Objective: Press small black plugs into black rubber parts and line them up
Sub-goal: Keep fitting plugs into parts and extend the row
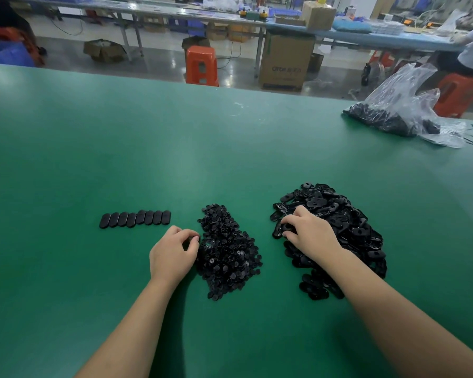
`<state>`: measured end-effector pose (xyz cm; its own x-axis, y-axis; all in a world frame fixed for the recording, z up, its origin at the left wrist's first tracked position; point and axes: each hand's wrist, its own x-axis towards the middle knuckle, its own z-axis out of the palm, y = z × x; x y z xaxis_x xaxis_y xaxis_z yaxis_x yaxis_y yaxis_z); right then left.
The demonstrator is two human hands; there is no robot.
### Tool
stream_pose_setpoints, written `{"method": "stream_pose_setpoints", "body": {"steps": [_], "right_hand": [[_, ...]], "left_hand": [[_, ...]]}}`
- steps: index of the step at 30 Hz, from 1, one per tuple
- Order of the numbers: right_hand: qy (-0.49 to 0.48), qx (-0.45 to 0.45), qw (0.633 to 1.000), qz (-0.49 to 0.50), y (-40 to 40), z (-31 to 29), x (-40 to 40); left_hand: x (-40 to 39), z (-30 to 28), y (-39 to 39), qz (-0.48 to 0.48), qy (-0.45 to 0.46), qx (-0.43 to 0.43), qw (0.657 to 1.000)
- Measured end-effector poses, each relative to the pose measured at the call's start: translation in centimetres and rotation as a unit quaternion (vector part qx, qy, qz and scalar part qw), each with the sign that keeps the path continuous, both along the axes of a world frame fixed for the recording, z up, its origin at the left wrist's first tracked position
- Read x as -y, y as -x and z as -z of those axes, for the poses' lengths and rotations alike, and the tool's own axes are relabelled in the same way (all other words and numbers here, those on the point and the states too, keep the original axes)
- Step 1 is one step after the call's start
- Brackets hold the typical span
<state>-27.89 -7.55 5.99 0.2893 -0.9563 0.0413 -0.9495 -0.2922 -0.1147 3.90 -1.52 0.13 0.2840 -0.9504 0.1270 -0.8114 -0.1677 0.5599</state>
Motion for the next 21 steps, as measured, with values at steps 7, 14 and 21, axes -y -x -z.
{"method": "stream_pose_setpoints", "body": {"steps": [7,14,21], "right_hand": [[-0.066,0.386,0.915,0.096,-2.3,-0.5,-1.4],[-0.144,0.610,0.771,0.117,-5.4,1.5,-4.7],[-0.063,0.597,0.780,0.176,-6.3,3.5,-6.5]], "left_hand": [[0.0,0.0,-0.1,0.007,0.001,0.002,1.000],[0.0,-0.1,0.0,0.004,0.000,-0.003,1.000],[0.1,0.0,-0.1,-0.003,0.003,-0.018,1.000]]}}
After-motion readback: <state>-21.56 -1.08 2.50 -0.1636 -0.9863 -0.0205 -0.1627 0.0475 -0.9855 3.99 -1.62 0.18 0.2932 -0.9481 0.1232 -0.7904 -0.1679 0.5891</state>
